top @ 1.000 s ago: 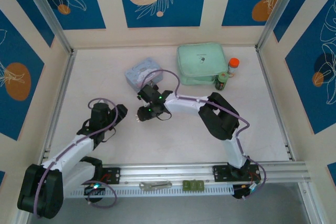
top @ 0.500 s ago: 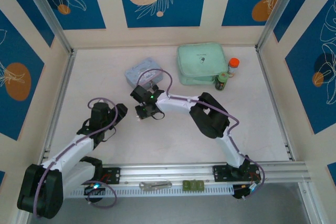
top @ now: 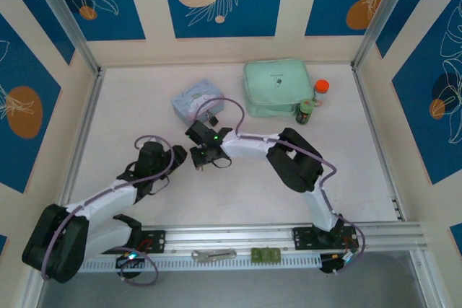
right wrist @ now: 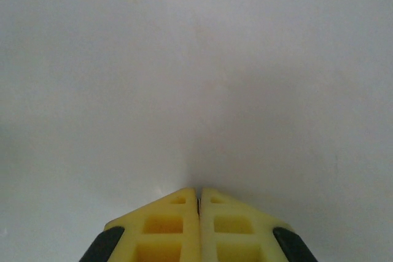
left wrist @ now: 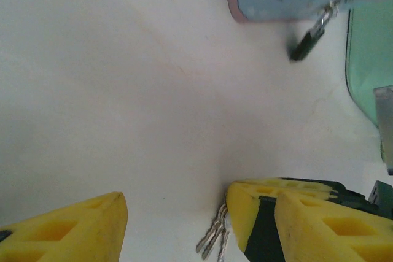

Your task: Unlock a padlock with a key

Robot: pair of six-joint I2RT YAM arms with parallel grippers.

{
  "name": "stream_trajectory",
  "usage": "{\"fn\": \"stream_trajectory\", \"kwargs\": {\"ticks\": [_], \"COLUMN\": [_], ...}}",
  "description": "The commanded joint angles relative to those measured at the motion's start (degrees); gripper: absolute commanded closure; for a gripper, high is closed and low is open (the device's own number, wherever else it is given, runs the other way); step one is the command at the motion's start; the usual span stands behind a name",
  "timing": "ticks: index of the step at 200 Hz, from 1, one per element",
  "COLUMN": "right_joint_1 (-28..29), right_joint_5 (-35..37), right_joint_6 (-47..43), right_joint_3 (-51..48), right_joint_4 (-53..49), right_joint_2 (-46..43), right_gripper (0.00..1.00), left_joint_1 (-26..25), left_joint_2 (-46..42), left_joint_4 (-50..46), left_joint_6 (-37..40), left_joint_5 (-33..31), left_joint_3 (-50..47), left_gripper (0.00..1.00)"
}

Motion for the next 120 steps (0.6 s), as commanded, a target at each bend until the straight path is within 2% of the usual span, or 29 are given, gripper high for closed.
{"fn": "stream_trajectory", "kwargs": {"ticks": [1,29,58,84,108,120], "right_joint_1": [-3.34,-7.32,-10.19,-12.0,-11.76,-10.84], "right_joint_5": [-6.7,-13.82,-16.44,-15.07,-8.96,-6.31], "right_joint_6": [5.61,11.28,15.92,18.9,18.94,18.64], "right_joint_3": [-6.3,-14.39,-21.42,-26.26,-27.22,-28.63], "right_joint_4": [6.06,12.73,17.45,18.31,9.16,5.72], "right_joint_2": [-5.48,-9.95,-14.17,-17.99,-20.75,-23.05], "right_gripper": [1.0,1.0,1.0,1.0,1.0,0.86], "left_joint_1": [-3.61,-5.82,-7.48,-8.85,-8.87,-8.87], "left_joint_2": [3.25,8.98,12.96,14.94,14.97,14.21], "left_joint_4": [5.82,12.99,16.01,19.8,19.69,18.53], "left_joint_6": [-2.74,-5.87,-5.27,-5.39,-4.82,-4.09], "left_joint_5": [-3.54,-2.87,-0.56,0.83,0.57,-0.09], "left_joint_3": [2.46,2.97,5.0,5.0,5.01,5.22], "left_gripper": [0.36,0.37,0.37,0.36,0.35,0.34]}}
